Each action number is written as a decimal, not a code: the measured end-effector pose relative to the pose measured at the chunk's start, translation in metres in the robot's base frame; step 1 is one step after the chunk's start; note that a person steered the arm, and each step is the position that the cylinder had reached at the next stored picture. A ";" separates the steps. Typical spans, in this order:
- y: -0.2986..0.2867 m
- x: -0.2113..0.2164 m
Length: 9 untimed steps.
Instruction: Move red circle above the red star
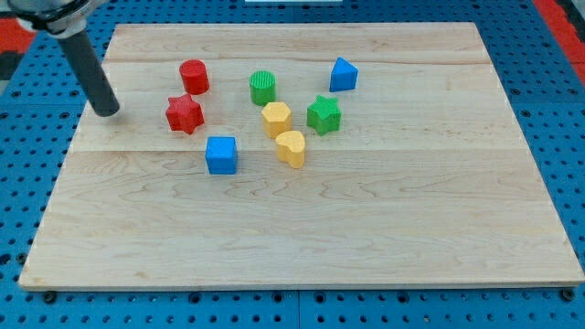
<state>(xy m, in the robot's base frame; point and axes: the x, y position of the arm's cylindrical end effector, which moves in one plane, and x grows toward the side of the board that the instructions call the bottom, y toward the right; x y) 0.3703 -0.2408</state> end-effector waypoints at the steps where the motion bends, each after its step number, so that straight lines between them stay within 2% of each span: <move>1: 0.051 0.006; 3: 0.131 0.012; 4: 0.014 -0.012; 5: -0.029 -0.049; 6: -0.004 -0.082; 9: 0.101 -0.061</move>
